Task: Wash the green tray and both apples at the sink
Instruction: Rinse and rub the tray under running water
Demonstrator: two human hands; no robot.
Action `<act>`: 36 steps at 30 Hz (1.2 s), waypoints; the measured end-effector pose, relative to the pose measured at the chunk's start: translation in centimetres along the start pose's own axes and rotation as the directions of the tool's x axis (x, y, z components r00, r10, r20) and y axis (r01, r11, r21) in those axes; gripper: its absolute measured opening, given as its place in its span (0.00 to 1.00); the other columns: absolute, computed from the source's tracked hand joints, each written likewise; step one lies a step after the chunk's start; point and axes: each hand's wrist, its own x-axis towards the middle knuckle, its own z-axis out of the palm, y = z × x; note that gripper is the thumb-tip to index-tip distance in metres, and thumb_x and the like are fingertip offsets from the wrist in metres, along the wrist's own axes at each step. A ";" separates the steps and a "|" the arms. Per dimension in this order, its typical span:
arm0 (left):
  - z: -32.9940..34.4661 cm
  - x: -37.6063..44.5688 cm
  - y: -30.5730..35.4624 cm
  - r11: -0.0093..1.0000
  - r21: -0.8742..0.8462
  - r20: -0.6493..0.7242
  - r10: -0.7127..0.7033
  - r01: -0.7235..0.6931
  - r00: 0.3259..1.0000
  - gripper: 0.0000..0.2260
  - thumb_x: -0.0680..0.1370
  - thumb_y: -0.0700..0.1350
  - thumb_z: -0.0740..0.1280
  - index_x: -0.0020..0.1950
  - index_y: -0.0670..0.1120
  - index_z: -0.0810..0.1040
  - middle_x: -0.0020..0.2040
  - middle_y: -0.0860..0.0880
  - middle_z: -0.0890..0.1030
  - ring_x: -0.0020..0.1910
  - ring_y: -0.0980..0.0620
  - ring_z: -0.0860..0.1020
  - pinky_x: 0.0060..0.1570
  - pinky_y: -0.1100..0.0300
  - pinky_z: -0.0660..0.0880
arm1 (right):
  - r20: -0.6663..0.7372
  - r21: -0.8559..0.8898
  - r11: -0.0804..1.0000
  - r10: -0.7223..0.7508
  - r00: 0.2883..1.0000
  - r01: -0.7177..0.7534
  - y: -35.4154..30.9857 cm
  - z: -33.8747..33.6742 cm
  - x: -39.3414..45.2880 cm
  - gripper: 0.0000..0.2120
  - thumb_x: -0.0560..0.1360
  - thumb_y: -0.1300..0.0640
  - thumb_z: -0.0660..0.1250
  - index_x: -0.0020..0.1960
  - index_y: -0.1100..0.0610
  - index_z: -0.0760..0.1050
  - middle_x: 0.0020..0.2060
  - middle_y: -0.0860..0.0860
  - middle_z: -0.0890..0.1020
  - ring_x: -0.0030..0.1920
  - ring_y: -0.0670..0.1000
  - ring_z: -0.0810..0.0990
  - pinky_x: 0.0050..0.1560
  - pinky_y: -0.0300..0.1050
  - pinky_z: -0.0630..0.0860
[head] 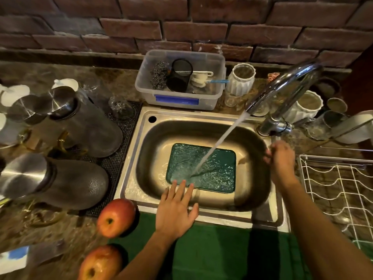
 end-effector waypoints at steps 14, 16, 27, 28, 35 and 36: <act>1.1 0.0 -0.4 0.999 -0.040 -0.026 -0.017 0.016 1.000 0.33 0.78 0.61 0.58 0.82 0.53 0.56 0.81 0.47 0.60 0.80 0.41 0.58 0.74 0.41 0.63 | -0.108 0.180 0.980 0.109 0.988 -0.088 -7.6 0.1 4.3 0.18 0.83 0.40 0.52 0.56 0.51 0.74 0.41 0.46 0.79 0.31 0.43 0.79 0.28 0.35 0.74; 1.2 0.0 -0.4 0.999 -0.041 -0.019 -0.018 0.018 1.000 0.33 0.78 0.61 0.58 0.82 0.53 0.57 0.81 0.47 0.60 0.80 0.41 0.58 0.74 0.41 0.64 | -0.066 0.171 0.979 0.125 0.990 -0.113 -7.6 0.1 4.2 0.24 0.83 0.39 0.51 0.69 0.53 0.71 0.49 0.49 0.81 0.42 0.47 0.81 0.39 0.41 0.77; 1.0 0.0 -0.3 0.999 -0.041 -0.006 -0.023 0.023 1.000 0.34 0.78 0.61 0.59 0.82 0.54 0.56 0.81 0.47 0.60 0.80 0.42 0.58 0.74 0.42 0.63 | -0.045 0.208 0.972 0.123 0.991 -0.111 -7.6 0.5 3.7 0.25 0.84 0.41 0.49 0.71 0.53 0.70 0.57 0.47 0.82 0.49 0.48 0.81 0.51 0.44 0.77; 1.0 0.0 -0.3 0.999 -0.039 -0.004 -0.023 0.022 1.000 0.34 0.78 0.61 0.59 0.82 0.54 0.56 0.81 0.47 0.60 0.80 0.42 0.58 0.74 0.42 0.63 | -0.045 0.211 0.971 0.122 0.992 -0.110 -7.5 0.6 3.6 0.25 0.84 0.41 0.49 0.72 0.53 0.70 0.62 0.48 0.81 0.54 0.49 0.81 0.52 0.44 0.77; 0.6 0.1 0.0 0.999 -0.039 0.008 -0.023 0.023 1.000 0.32 0.78 0.60 0.59 0.81 0.53 0.58 0.80 0.46 0.62 0.79 0.41 0.60 0.72 0.40 0.66 | -0.190 0.281 0.957 0.122 0.974 -0.065 -7.5 1.2 3.7 0.22 0.82 0.42 0.58 0.69 0.54 0.70 0.63 0.55 0.82 0.59 0.55 0.83 0.59 0.48 0.81; 0.6 0.1 0.0 0.999 -0.039 0.005 -0.022 0.022 1.000 0.32 0.78 0.60 0.59 0.81 0.53 0.58 0.80 0.46 0.62 0.79 0.41 0.61 0.72 0.40 0.66 | -0.214 0.297 0.954 0.108 0.971 -0.040 -7.6 1.4 3.5 0.19 0.81 0.43 0.61 0.66 0.53 0.68 0.57 0.53 0.84 0.49 0.50 0.86 0.48 0.43 0.84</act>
